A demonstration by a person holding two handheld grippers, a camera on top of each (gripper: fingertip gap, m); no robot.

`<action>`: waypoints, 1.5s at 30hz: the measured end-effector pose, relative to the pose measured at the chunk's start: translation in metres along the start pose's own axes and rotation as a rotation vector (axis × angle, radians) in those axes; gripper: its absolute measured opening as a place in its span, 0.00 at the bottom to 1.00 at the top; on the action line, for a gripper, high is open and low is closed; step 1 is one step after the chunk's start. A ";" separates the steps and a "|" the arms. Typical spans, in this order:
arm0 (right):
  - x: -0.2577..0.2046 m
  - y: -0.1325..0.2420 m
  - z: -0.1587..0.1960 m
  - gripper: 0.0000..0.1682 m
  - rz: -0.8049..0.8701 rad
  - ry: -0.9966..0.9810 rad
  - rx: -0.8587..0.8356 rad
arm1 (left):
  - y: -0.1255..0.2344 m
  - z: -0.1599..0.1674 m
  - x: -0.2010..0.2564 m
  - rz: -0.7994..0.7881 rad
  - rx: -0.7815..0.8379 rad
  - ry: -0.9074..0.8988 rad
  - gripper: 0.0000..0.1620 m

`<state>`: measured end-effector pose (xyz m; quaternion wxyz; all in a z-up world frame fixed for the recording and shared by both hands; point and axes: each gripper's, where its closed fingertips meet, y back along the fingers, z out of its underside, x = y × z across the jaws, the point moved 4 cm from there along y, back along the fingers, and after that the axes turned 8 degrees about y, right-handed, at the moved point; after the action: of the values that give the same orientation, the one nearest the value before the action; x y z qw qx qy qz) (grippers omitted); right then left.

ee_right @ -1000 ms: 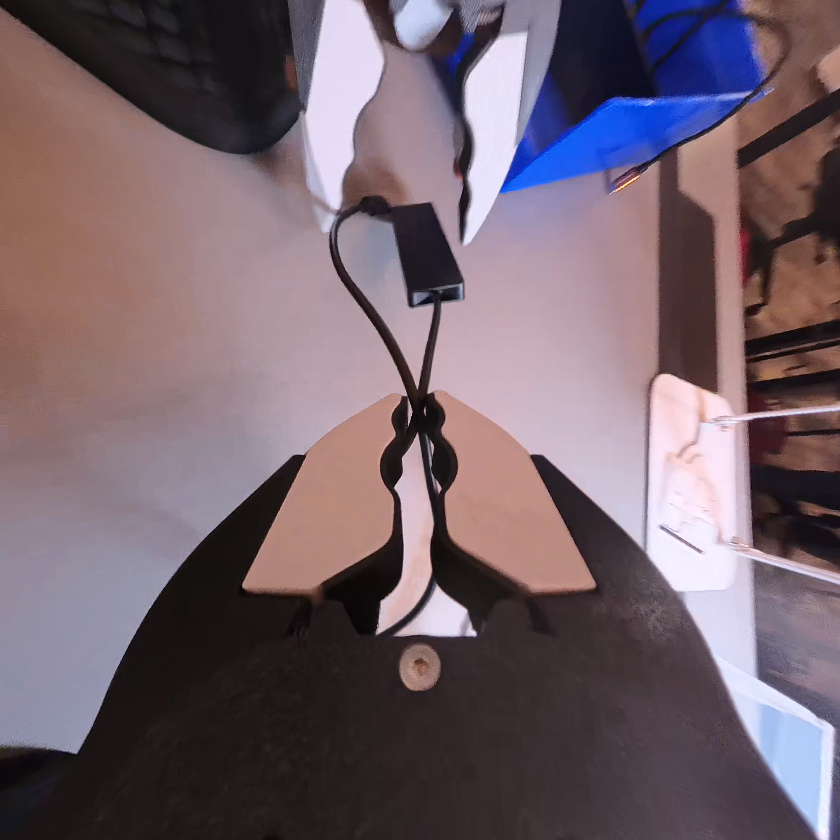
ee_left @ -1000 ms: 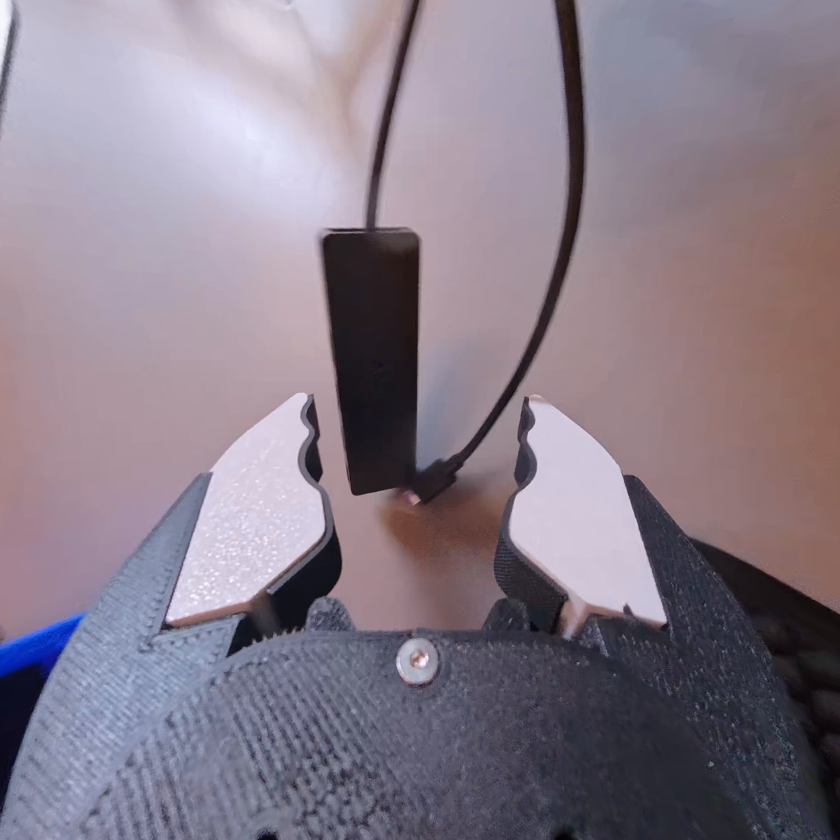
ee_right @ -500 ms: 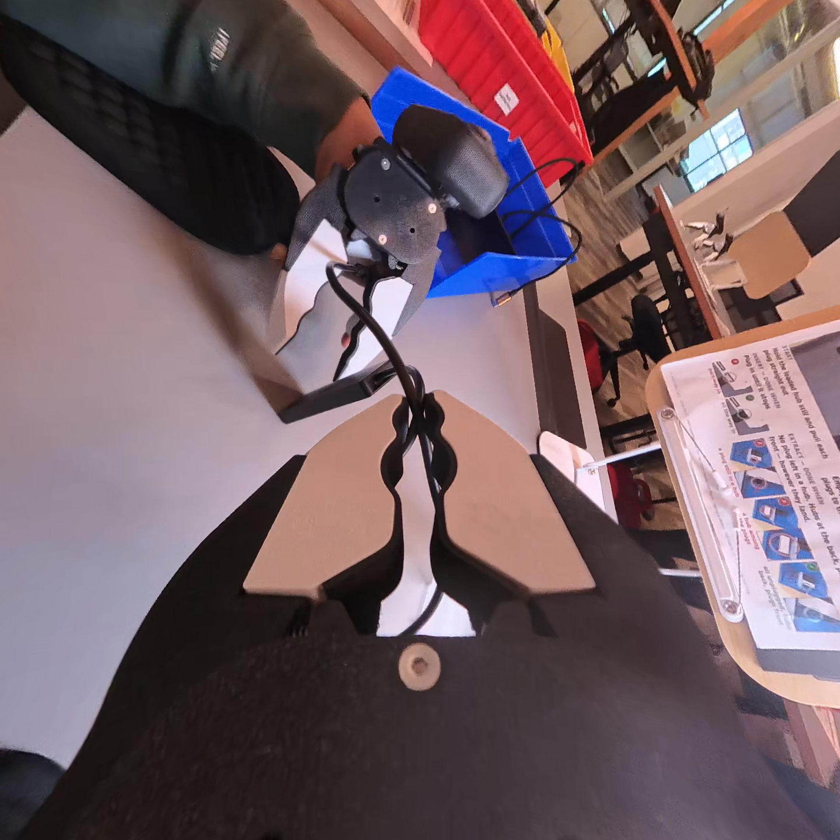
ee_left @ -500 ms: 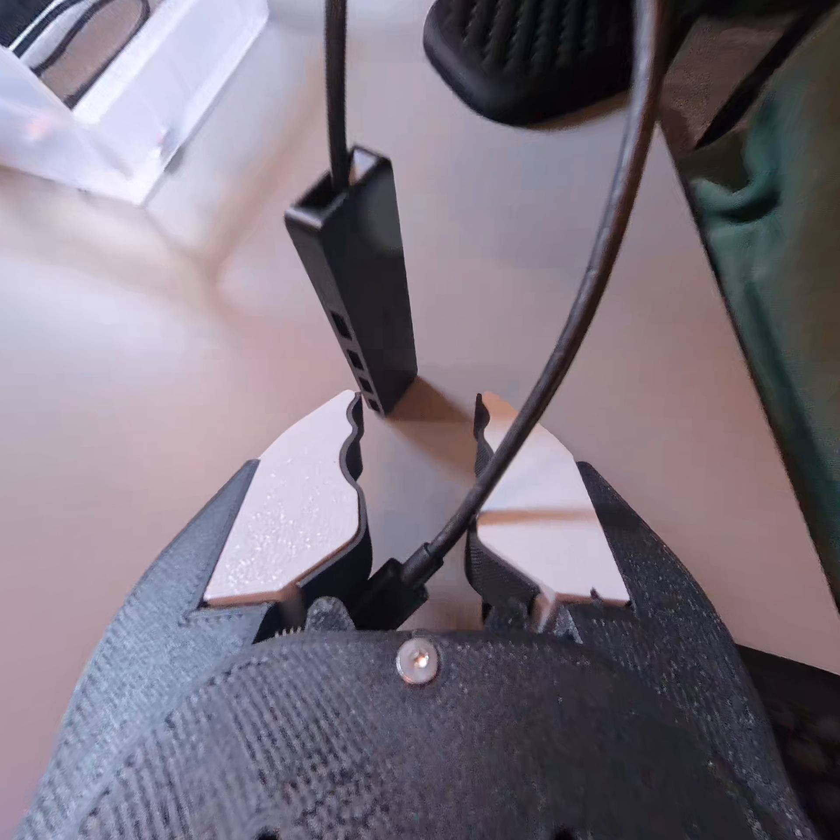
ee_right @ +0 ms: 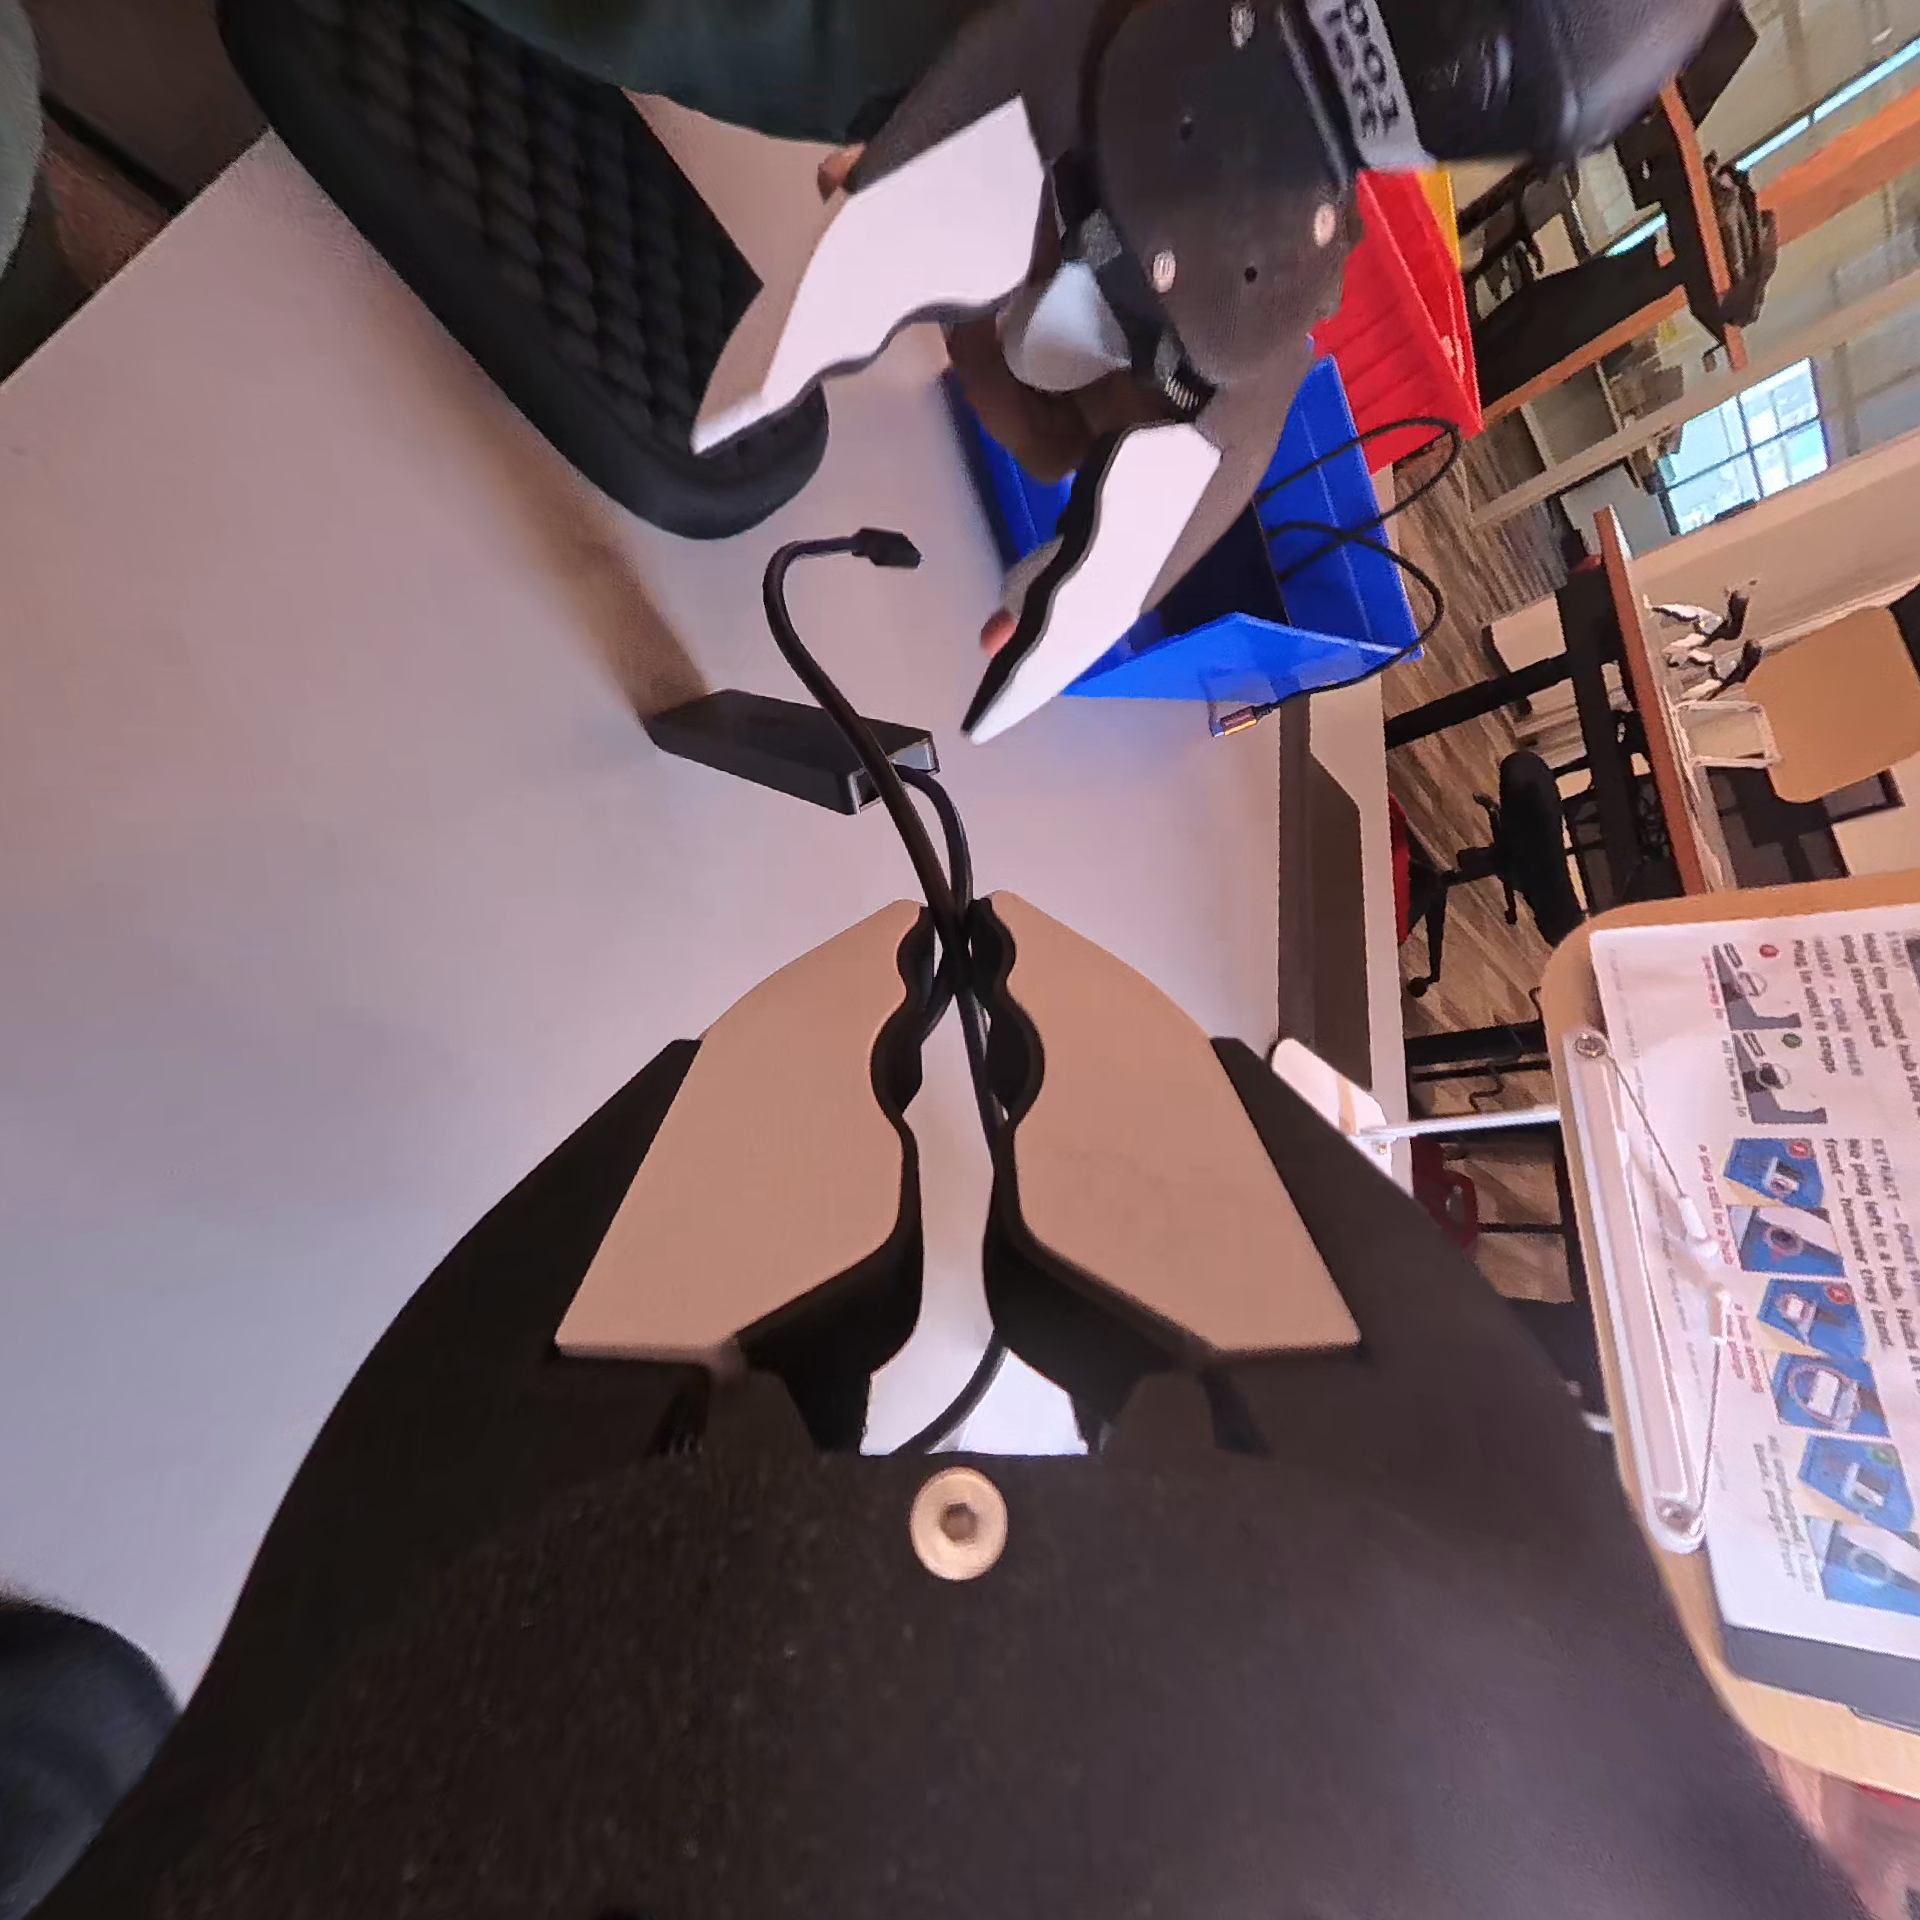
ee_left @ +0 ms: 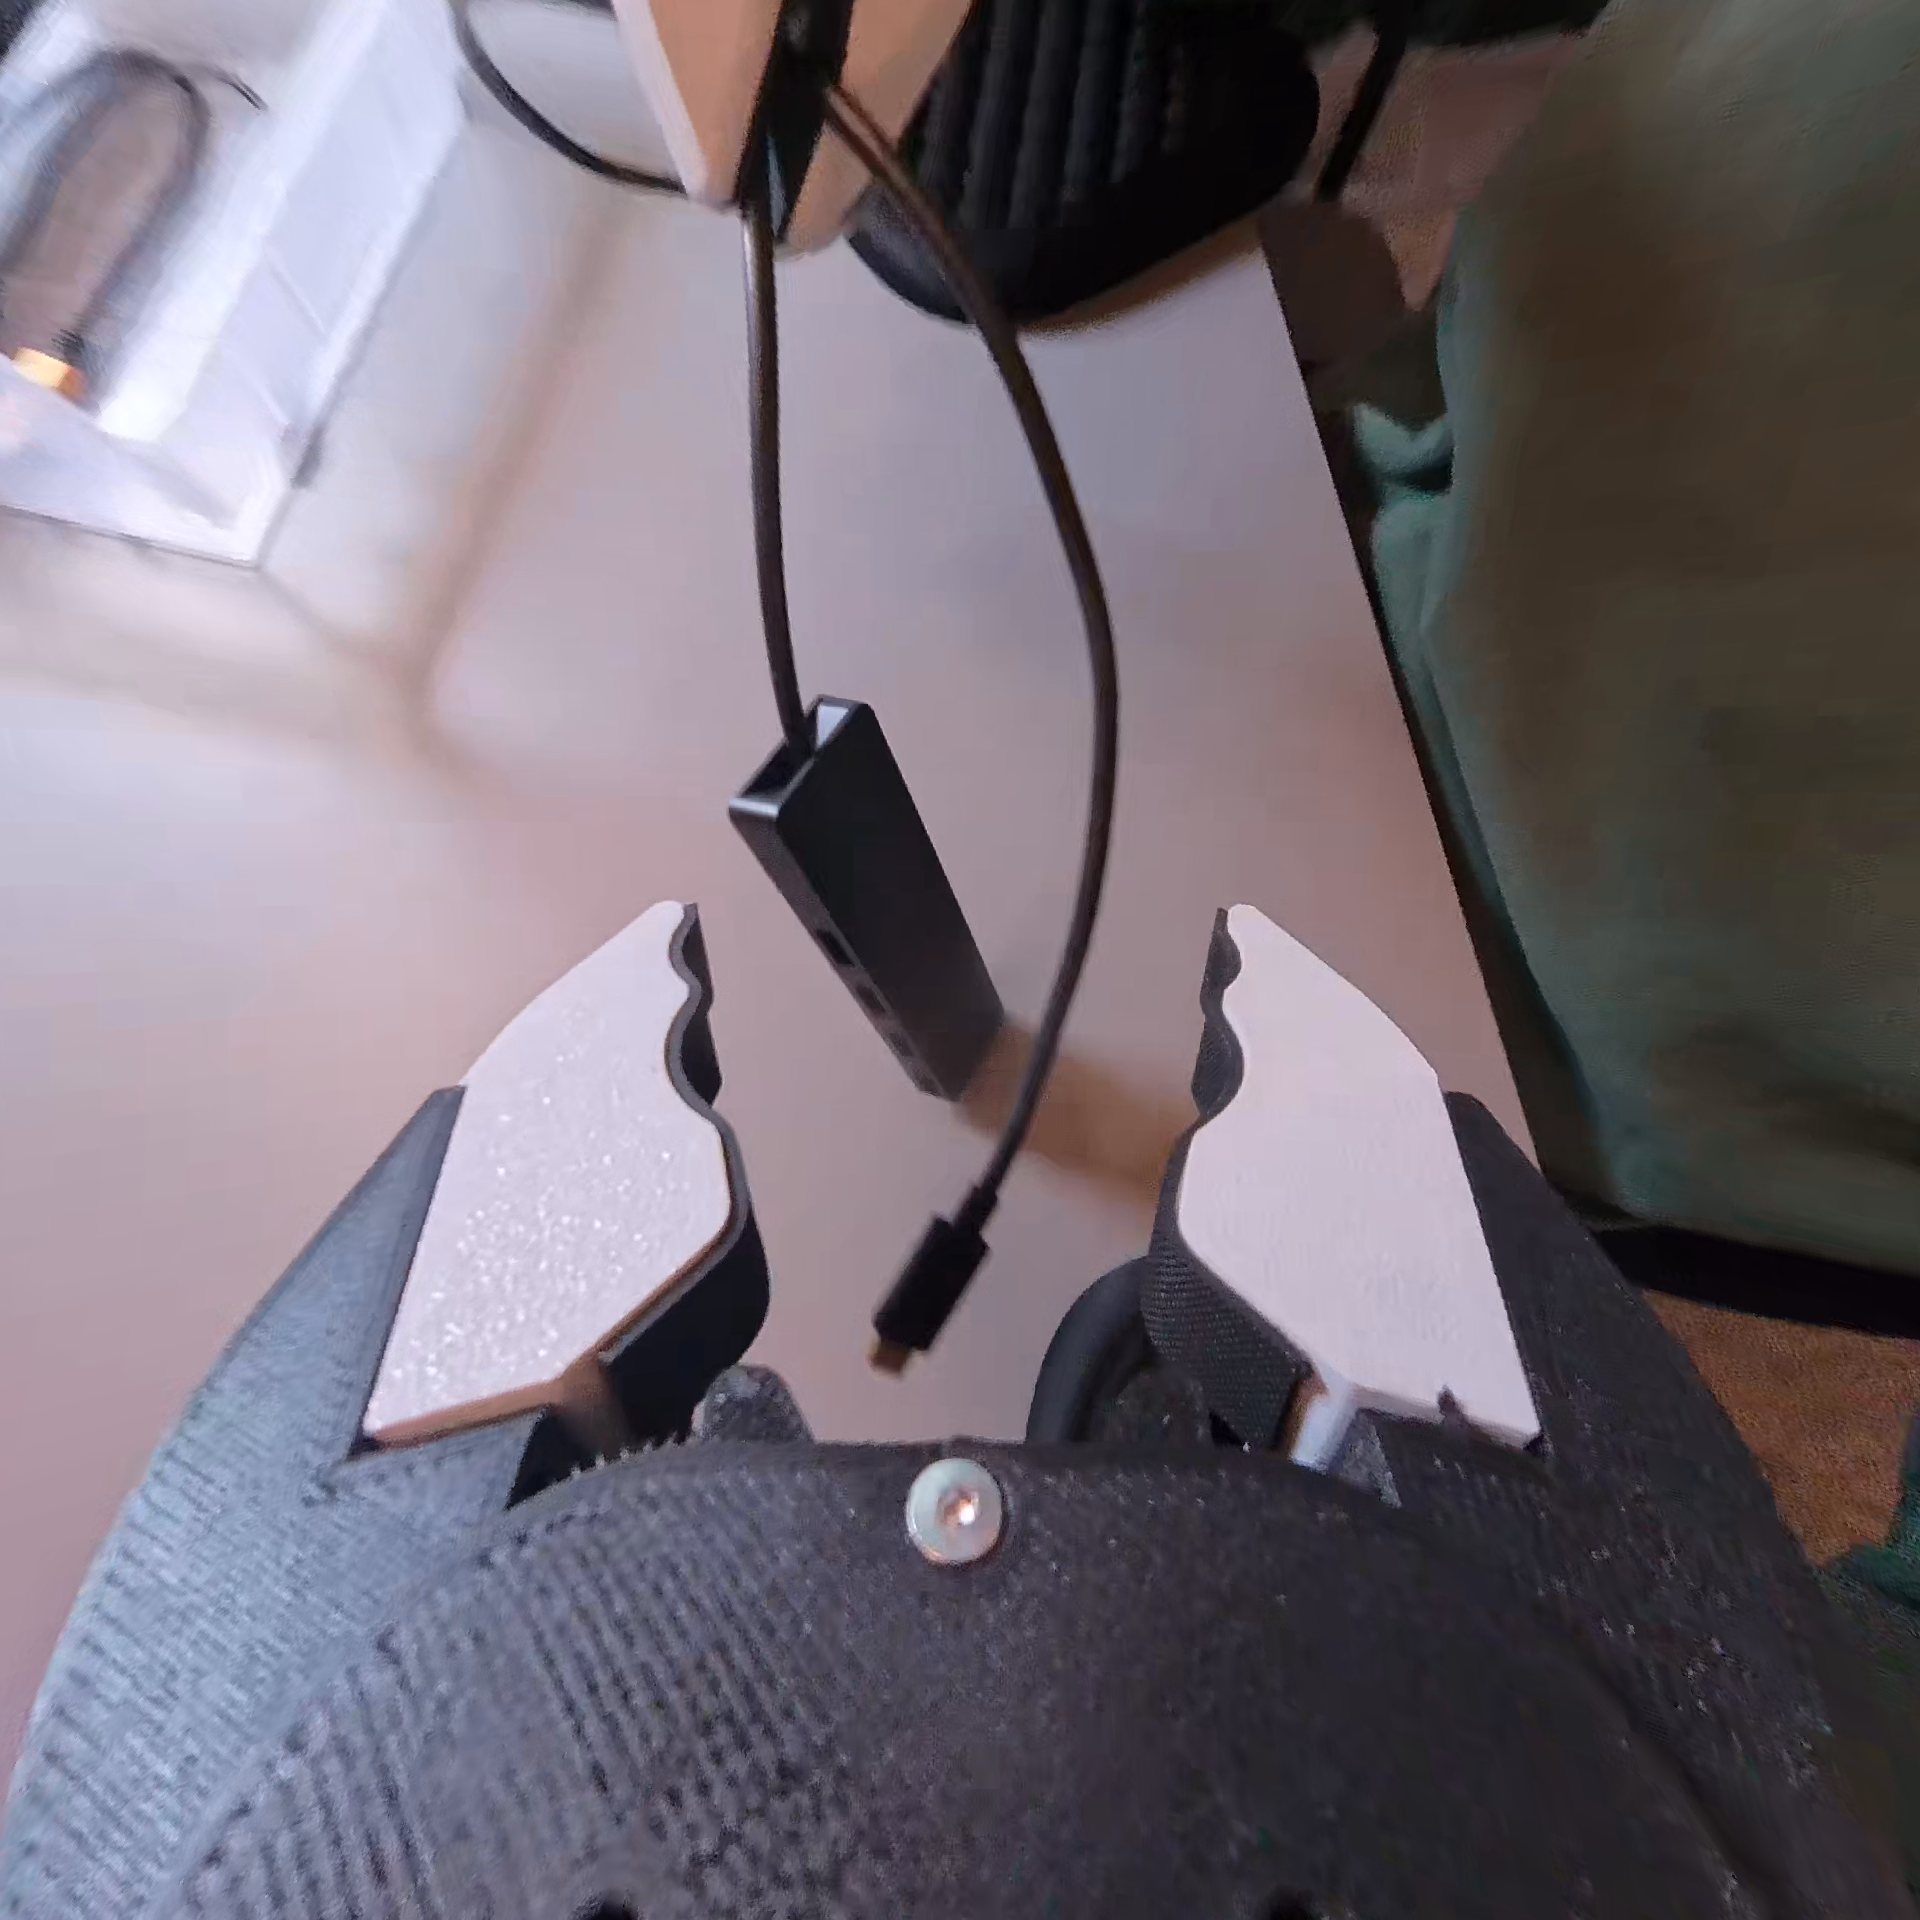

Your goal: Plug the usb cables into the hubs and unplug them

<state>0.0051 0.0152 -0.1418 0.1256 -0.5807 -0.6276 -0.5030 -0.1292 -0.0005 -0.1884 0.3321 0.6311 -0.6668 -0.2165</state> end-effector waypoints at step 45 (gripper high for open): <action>0.006 -0.037 0.001 0.26 0.170 -0.708 0.320 | 0.003 -0.087 -0.015 -0.130 0.962 0.080 0.08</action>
<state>-0.0281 0.0263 -0.1558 0.0317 -0.7411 -0.6524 -0.1553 -0.0692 0.0256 -0.1296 0.0139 0.7613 -0.6370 0.1204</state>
